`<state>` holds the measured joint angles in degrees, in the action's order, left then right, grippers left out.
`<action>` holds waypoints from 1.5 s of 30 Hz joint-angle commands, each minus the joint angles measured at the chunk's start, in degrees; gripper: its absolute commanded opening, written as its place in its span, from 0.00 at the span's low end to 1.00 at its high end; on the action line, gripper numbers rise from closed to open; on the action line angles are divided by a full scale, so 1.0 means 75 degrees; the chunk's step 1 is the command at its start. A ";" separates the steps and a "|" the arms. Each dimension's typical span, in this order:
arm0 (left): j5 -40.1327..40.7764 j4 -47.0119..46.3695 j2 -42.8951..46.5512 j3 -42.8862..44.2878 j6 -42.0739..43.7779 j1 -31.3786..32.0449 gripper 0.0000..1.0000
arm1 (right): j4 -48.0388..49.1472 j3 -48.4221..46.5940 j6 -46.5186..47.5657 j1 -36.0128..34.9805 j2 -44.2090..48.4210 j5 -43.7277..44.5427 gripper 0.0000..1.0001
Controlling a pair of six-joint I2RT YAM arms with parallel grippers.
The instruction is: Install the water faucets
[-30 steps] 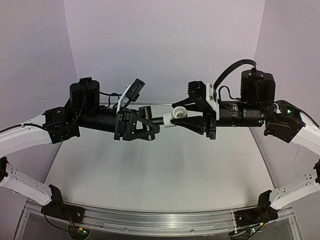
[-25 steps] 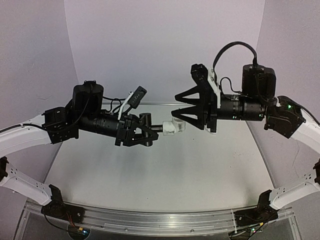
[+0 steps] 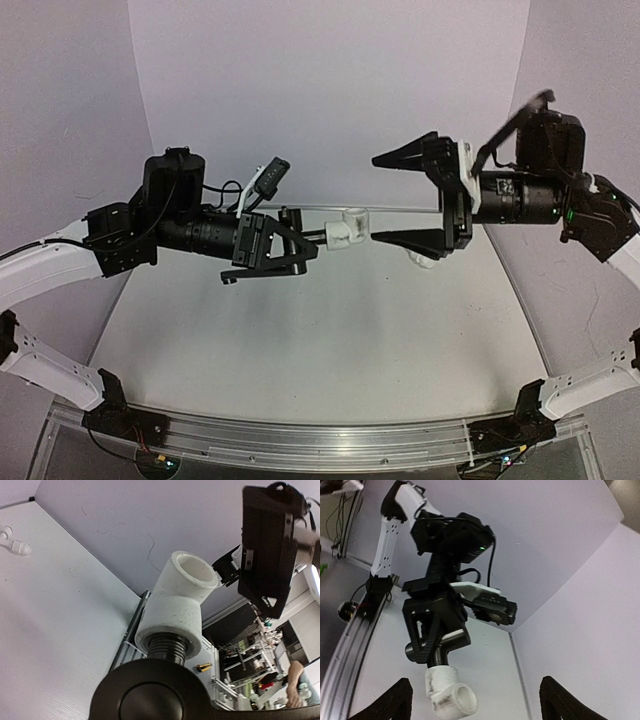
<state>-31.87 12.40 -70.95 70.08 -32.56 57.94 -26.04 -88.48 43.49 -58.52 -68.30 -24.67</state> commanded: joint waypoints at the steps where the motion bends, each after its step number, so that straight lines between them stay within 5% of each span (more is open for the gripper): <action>1: -0.1193 -0.1351 -0.0231 0.0750 -0.1430 -0.0230 0.00 | 0.0006 0.0651 0.3042 -0.0514 0.0391 0.0578 0.85; 11: -0.3034 -0.2945 -0.0764 0.0457 -0.3153 -0.0671 0.00 | 0.1037 0.2579 0.7155 -0.0670 0.1124 0.0571 0.75; 25: -0.3888 -0.3381 -0.1248 0.0392 -0.3474 -0.0666 0.00 | 0.2975 0.3478 0.7853 -0.0674 0.1034 0.1628 0.69; 33: -0.3921 -0.3274 -0.1198 0.0335 -0.3214 -0.0662 0.00 | 0.2992 0.3054 0.6773 -0.0670 0.0777 0.2052 0.56; 39: -0.3458 -0.3025 -0.0902 0.0252 -0.2569 -0.0661 0.00 | 0.2330 0.2519 0.4935 -0.0672 0.0678 0.1629 0.41; 45: -0.2603 -0.3427 -0.0206 -0.0380 -0.1780 -0.0633 0.00 | 0.1674 0.1892 0.2344 -0.0670 0.0356 0.1305 0.38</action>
<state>-55.32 -6.82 -78.67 68.72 -51.72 53.08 -11.05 -69.44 77.11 -63.46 -64.54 -12.75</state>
